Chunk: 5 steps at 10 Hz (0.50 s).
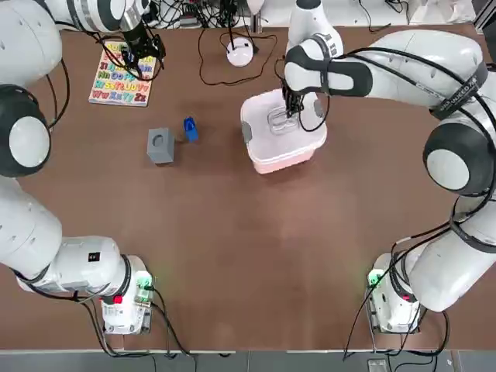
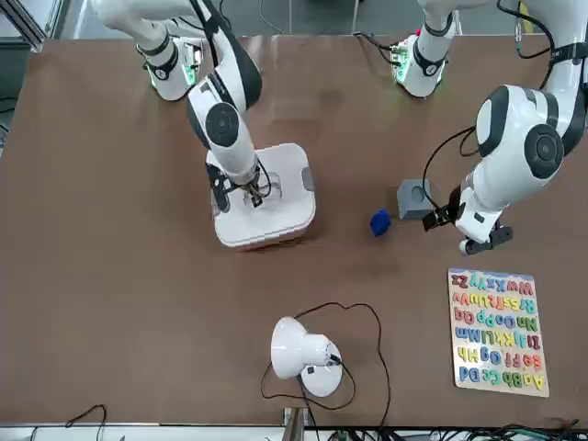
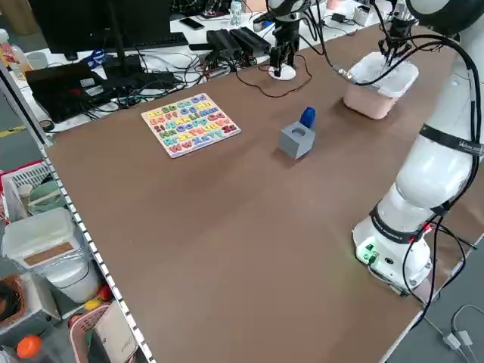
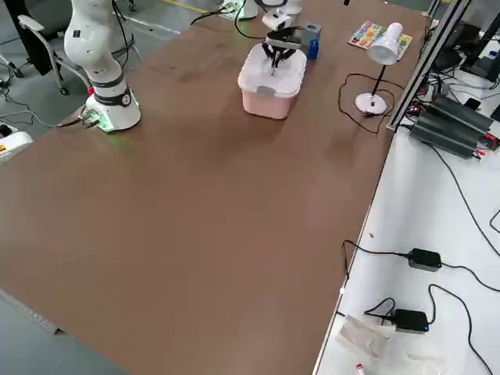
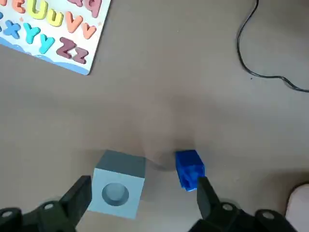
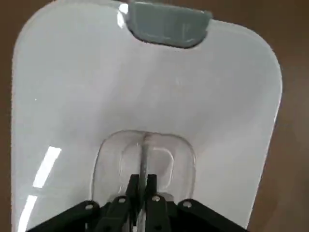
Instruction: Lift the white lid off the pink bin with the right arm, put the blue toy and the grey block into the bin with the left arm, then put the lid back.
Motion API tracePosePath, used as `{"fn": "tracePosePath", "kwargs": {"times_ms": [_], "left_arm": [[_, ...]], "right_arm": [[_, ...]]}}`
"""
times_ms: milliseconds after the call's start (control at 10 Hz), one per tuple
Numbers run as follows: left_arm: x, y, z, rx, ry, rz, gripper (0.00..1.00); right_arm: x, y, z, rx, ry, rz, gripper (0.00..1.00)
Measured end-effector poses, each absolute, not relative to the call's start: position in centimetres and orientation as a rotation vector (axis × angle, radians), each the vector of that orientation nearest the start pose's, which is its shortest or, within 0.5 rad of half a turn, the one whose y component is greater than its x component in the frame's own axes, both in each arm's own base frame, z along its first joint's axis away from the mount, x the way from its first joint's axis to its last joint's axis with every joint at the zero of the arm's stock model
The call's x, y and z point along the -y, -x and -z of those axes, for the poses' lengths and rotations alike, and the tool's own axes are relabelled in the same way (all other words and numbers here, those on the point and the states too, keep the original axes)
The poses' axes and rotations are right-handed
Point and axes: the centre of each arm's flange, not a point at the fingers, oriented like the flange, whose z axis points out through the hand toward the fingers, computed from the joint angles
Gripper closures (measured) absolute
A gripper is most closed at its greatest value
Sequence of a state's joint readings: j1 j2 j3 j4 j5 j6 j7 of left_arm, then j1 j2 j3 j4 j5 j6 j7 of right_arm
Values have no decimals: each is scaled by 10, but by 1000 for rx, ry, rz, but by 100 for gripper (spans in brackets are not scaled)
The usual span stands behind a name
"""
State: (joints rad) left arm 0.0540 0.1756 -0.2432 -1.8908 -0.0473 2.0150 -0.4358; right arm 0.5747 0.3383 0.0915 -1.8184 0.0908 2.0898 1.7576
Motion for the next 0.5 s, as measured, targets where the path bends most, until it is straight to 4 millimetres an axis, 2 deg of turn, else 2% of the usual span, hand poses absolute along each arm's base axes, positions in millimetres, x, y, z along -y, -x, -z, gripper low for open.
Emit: {"fn": "tracePosePath", "kwargs": {"times_ms": [500], "left_arm": [[109,-586,-412,433,3178,-107,4]], "right_arm": [[-384,-501,-351,-1720,2633,-182,93]]}}
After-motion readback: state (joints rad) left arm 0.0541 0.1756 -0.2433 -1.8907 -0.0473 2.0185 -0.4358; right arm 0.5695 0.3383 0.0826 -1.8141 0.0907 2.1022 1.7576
